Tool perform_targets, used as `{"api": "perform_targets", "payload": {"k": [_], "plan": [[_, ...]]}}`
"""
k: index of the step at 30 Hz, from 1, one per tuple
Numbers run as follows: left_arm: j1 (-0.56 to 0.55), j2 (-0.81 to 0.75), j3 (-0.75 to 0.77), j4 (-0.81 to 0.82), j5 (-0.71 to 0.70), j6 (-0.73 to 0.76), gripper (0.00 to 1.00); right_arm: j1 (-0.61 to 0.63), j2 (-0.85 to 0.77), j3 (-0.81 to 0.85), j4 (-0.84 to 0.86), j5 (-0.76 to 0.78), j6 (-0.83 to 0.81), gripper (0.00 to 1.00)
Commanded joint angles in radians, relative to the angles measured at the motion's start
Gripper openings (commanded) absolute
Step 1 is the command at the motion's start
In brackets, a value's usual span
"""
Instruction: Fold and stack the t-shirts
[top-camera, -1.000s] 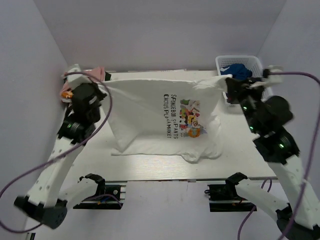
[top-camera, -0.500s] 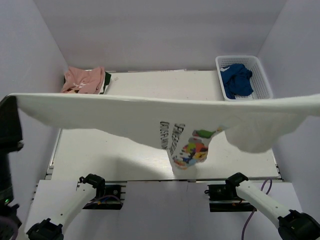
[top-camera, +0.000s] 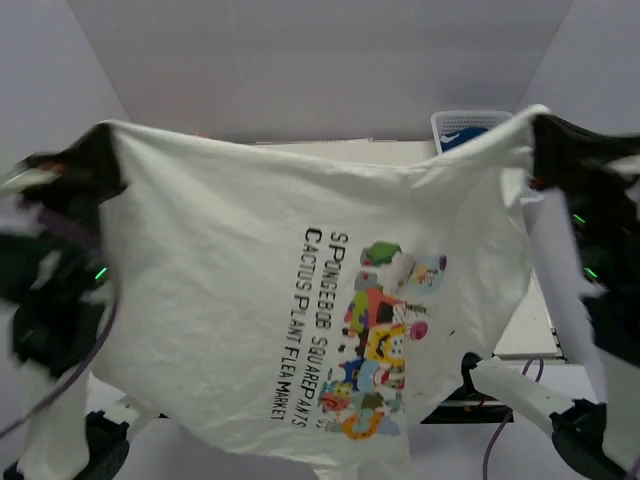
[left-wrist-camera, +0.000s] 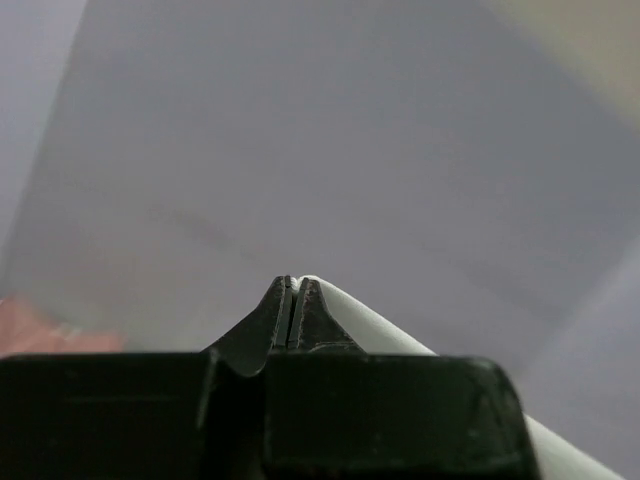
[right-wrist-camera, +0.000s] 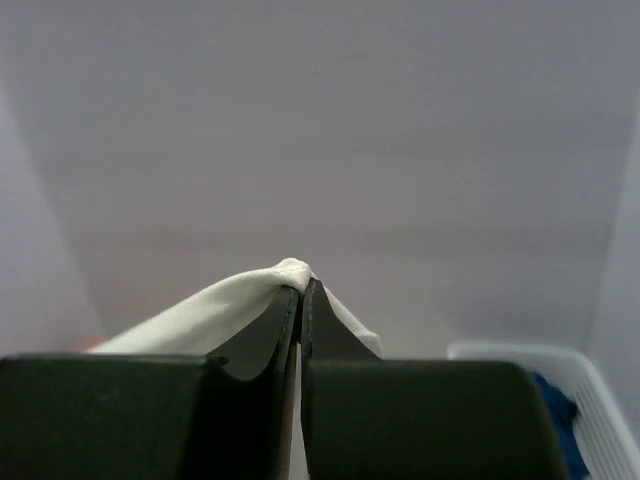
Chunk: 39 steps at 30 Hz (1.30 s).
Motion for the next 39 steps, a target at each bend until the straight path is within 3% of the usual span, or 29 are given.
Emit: {"api": "perform_targets", "payload": {"k": [1,6,9,10,12,13,14,15,16,17,18,19,24,28,32,39], "plan": [[-0.004,0.224,-0.176,0.015,-0.271,0.044,0.00,-0.005,0.163,-0.146,0.203,0.245,-0.110,0.00],[0.033,0.509,-0.296,0.020,-0.420,-0.050,0.00,-0.047,0.483,-0.313,0.328,0.300,-0.135,0.00],[0.100,0.755,-0.307,0.011,-0.429,-0.140,0.00,-0.126,0.601,-0.343,0.389,0.167,-0.075,0.00],[0.120,0.823,-0.276,-0.005,-0.411,-0.157,0.00,-0.137,0.735,-0.338,0.389,0.132,-0.069,0.00],[0.175,1.117,-0.163,-0.115,-0.365,-0.205,0.00,-0.179,0.923,-0.280,0.376,0.011,-0.017,0.00],[0.188,1.119,-0.103,-0.115,-0.345,-0.223,0.00,-0.179,0.972,-0.227,0.375,-0.016,-0.003,0.00],[0.198,1.189,-0.039,-0.226,-0.321,-0.239,0.00,-0.180,1.059,-0.197,0.321,-0.034,0.009,0.02],[0.209,1.300,0.073,-0.270,-0.302,-0.257,0.17,-0.183,1.098,-0.118,0.303,-0.109,-0.004,0.19],[0.209,1.333,0.109,-0.294,-0.291,-0.257,0.31,-0.182,1.150,-0.096,0.287,-0.113,-0.002,0.47],[0.209,1.353,0.133,-0.308,-0.291,-0.257,0.47,-0.182,1.180,-0.079,0.261,-0.116,0.002,0.63],[0.209,1.353,0.146,-0.309,-0.282,-0.246,0.83,-0.177,1.181,-0.068,0.242,-0.117,-0.005,0.82],[0.209,1.341,0.137,-0.283,-0.264,-0.222,1.00,-0.174,1.178,-0.086,0.237,-0.126,-0.002,0.90],[0.209,1.179,-0.033,-0.079,-0.117,-0.142,1.00,-0.174,0.997,-0.258,0.285,-0.203,0.040,0.90],[0.188,1.076,-0.126,-0.066,-0.087,-0.118,1.00,-0.171,0.868,-0.393,0.221,-0.214,0.149,0.90],[0.177,0.979,-0.298,-0.019,0.075,-0.117,1.00,-0.138,0.724,-0.684,0.227,-0.246,0.313,0.90],[0.177,0.835,-0.518,0.067,0.170,-0.117,1.00,-0.048,0.449,-0.948,0.104,-0.097,0.465,0.90]]}}
